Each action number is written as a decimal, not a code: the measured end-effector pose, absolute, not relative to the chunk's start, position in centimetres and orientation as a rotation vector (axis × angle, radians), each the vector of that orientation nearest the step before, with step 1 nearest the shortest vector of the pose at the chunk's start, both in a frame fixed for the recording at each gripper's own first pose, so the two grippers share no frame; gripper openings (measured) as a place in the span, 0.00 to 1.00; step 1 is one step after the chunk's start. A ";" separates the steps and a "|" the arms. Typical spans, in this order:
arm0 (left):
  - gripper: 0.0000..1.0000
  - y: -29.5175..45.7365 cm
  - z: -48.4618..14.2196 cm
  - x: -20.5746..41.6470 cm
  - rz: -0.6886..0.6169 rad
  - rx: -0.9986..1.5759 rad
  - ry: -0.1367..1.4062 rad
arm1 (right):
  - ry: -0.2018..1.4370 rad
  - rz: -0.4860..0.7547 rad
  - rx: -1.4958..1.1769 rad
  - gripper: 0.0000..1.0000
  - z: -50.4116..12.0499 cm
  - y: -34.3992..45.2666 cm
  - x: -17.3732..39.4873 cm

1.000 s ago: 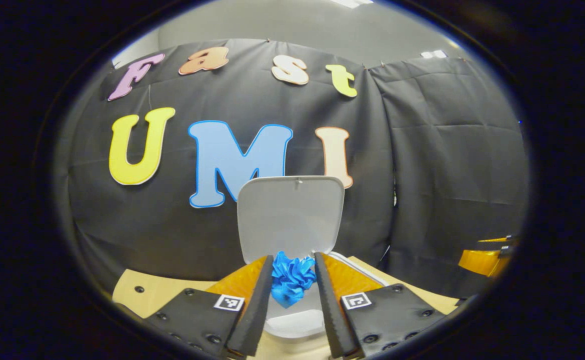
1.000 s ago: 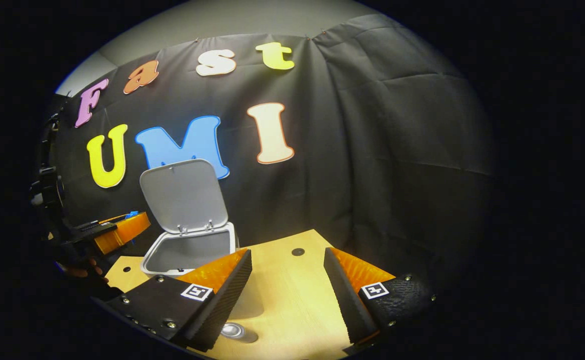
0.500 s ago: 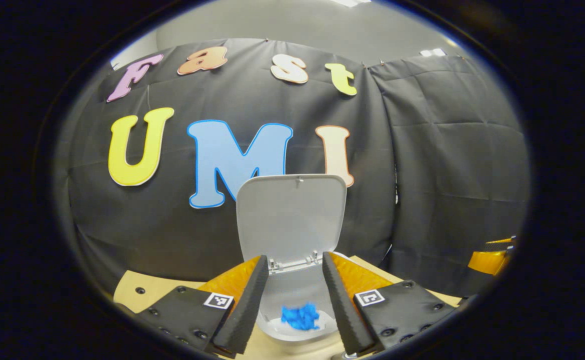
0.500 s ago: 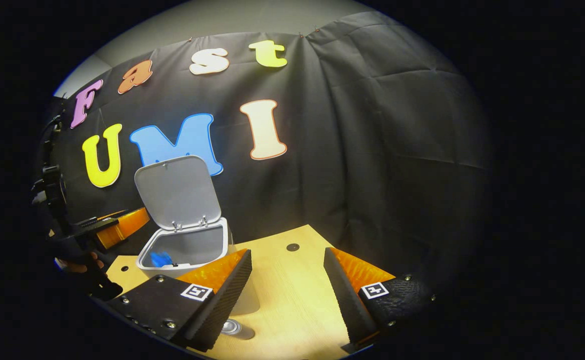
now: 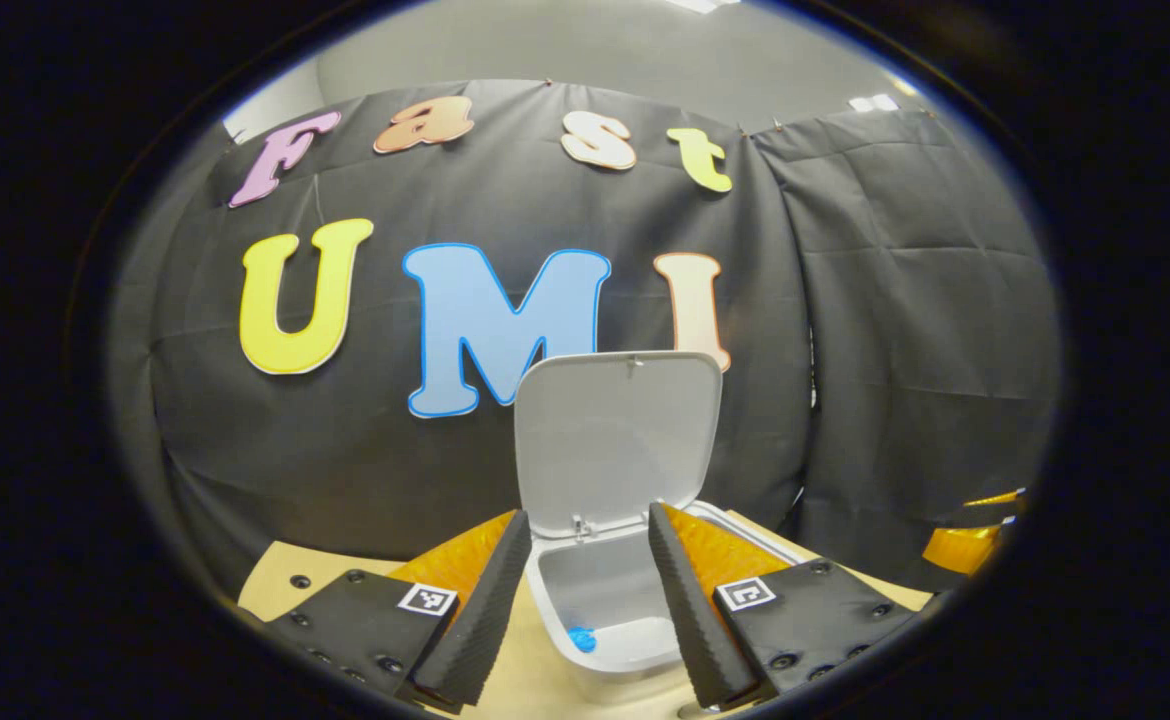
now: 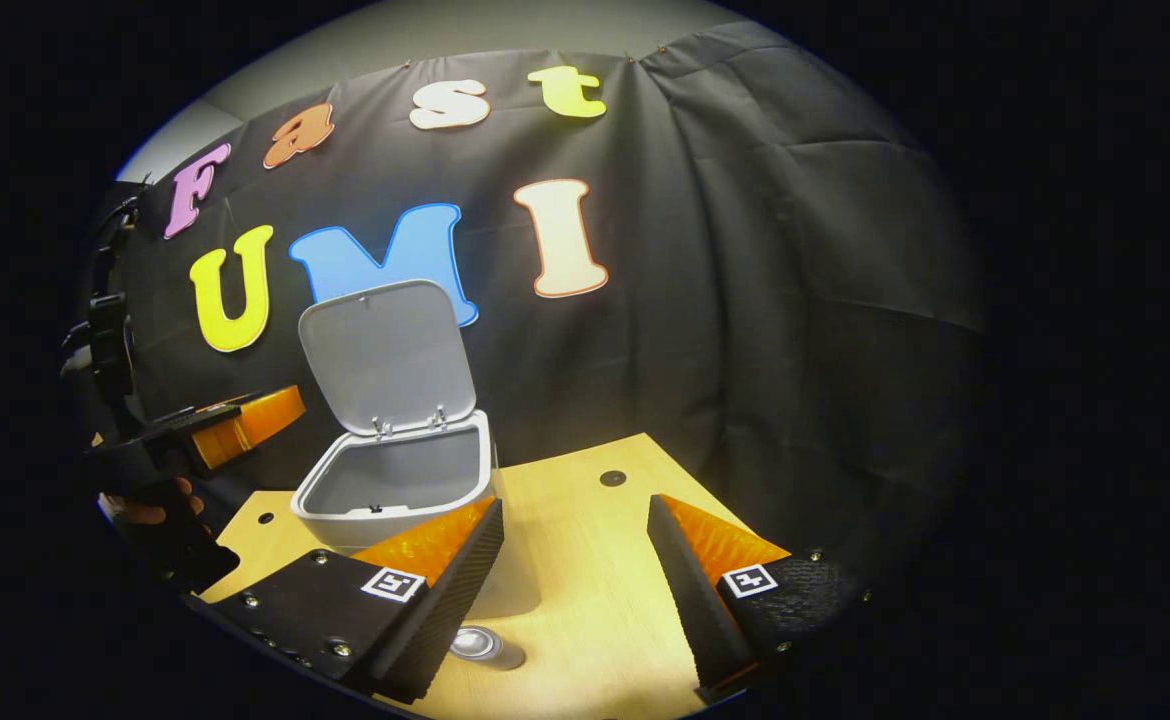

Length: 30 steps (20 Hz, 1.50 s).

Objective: Press the lid of the desktop garbage bin to open it, pick up the crumpled paper on the desktop and throw it into the bin, then pick up the pop can on the desktop and drop it into the bin, and finally close the garbage bin lid.

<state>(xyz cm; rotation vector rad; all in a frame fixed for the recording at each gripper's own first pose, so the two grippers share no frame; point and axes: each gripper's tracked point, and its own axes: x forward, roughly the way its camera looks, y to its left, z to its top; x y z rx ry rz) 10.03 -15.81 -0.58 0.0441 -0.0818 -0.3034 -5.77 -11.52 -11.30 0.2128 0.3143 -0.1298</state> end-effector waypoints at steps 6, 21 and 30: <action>0.80 -13.6 -1.0 9.8 -0.254 0.018 -0.064 | 0.375 -0.033 0.187 0.96 -13.9 -7.8 -5.2; 0.80 -4.7 -1.7 8.3 -0.082 0.009 -0.046 | 0.593 0.199 0.061 0.97 -23.8 0.9 -3.7; 0.81 -1.0 -2.0 6.8 -0.003 0.004 -0.032 | 0.724 0.259 -0.025 0.97 -30.2 2.7 -4.1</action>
